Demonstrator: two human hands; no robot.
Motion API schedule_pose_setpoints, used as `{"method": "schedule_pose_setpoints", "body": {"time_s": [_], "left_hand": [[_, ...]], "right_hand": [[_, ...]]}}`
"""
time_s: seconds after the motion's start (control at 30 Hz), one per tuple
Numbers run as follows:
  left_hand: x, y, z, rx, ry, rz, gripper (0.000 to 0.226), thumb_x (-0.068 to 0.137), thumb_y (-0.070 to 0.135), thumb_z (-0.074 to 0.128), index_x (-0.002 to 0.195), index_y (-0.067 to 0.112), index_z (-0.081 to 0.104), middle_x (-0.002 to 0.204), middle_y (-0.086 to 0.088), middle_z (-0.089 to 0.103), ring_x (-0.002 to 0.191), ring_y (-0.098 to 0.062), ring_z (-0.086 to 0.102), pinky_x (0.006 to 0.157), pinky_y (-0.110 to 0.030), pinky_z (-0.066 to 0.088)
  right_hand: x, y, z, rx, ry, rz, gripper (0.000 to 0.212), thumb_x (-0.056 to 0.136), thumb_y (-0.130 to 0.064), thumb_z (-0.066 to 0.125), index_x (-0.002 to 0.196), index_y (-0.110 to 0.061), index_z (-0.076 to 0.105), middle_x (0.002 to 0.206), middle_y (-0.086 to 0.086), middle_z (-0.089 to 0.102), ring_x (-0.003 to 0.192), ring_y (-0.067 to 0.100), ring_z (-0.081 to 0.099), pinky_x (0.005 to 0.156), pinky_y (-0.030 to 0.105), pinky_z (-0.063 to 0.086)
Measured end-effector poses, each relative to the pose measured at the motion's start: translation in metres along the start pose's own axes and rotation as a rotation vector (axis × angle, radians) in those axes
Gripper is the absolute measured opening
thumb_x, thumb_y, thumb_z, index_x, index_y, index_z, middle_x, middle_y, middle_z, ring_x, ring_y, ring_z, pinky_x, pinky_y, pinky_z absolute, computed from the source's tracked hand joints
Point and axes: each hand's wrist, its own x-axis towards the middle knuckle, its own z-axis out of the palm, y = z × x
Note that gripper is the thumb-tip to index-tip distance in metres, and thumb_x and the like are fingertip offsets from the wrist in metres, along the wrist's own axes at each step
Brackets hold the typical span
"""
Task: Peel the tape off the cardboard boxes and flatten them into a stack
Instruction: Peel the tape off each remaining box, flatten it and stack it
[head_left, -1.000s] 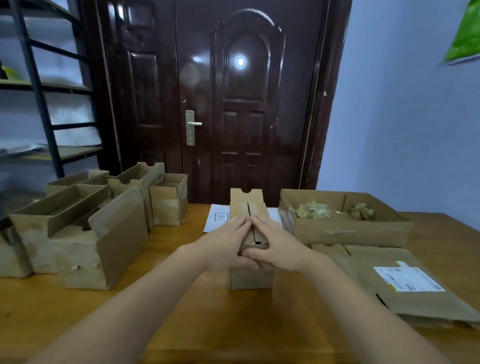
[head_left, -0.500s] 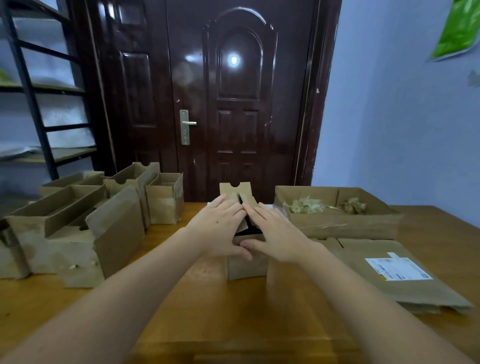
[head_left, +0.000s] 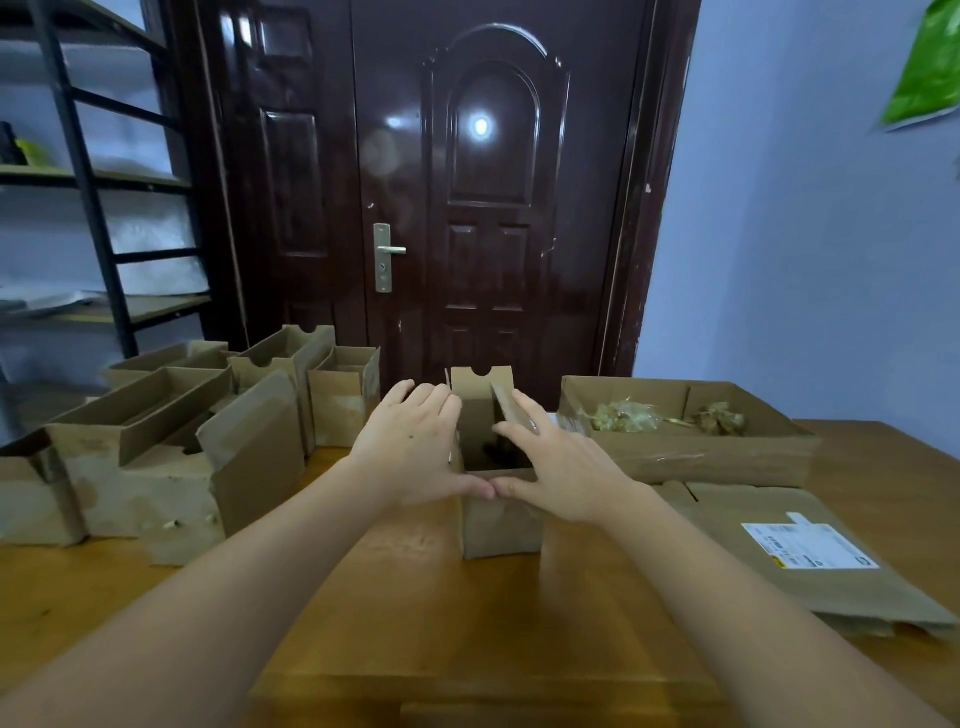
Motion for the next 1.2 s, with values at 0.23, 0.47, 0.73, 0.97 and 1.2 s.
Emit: {"method": "schedule_pose_setpoints", "body": {"time_s": [0.23, 0.47, 0.73, 0.97, 1.2], "left_hand": [[0.001, 0.01, -0.015, 0.134, -0.158, -0.065, 0.127, 0.061, 0.108, 0.017, 0.126, 0.009, 0.06, 0.12, -0.004, 0.066, 0.113, -0.026, 0.058, 0.11, -0.048, 0.036], [-0.007, 0.025, -0.003, 0.1, -0.252, -0.121, 0.114, 0.075, 0.099, 0.012, 0.135, 0.013, 0.055, 0.128, -0.007, 0.061, 0.118, -0.026, 0.056, 0.102, -0.04, 0.044], [-0.017, 0.032, 0.012, -0.227, -0.337, -0.209, 0.114, 0.081, 0.091, 0.016, 0.162, 0.012, 0.022, 0.168, -0.01, 0.026, 0.156, -0.028, 0.022, 0.125, -0.043, 0.023], [-0.029, 0.058, 0.053, -0.894, -0.299, -0.411, 0.097, 0.086, 0.08, 0.039, 0.164, 0.03, 0.009, 0.158, 0.001, 0.046, 0.139, -0.02, 0.05, 0.11, -0.041, 0.05], [-0.03, 0.063, 0.067, -0.982, -0.272, -0.449, 0.105, 0.077, 0.092, 0.032, 0.162, 0.038, 0.003, 0.163, 0.006, 0.037, 0.144, -0.017, 0.044, 0.112, -0.036, 0.045]], "right_hand": [[-0.006, -0.003, 0.005, 0.304, 0.099, 0.191, 0.098, 0.074, -0.07, 0.076, 0.152, -0.031, 0.031, 0.17, -0.014, -0.003, 0.145, 0.021, 0.039, 0.108, 0.039, 0.041], [-0.019, 0.0, 0.013, 0.546, 0.219, 0.495, 0.123, 0.059, -0.073, 0.084, 0.153, -0.027, 0.02, 0.153, -0.001, 0.041, 0.132, 0.023, 0.049, 0.102, 0.042, 0.051], [-0.02, 0.01, 0.023, 0.04, 0.144, 0.518, 0.125, 0.053, -0.111, 0.025, 0.137, -0.019, 0.04, 0.132, -0.004, 0.05, 0.118, 0.018, 0.049, 0.081, 0.037, 0.052], [-0.02, 0.0, 0.043, 0.621, -0.024, 0.533, 0.065, 0.077, -0.086, 0.054, 0.108, -0.029, 0.044, 0.097, -0.019, 0.054, 0.087, 0.0, 0.055, 0.059, 0.013, 0.044], [-0.018, 0.007, 0.041, 0.664, -0.068, 0.508, 0.059, 0.085, -0.077, 0.054, 0.113, -0.025, 0.054, 0.109, -0.008, 0.063, 0.1, 0.008, 0.061, 0.076, 0.022, 0.052]]}}
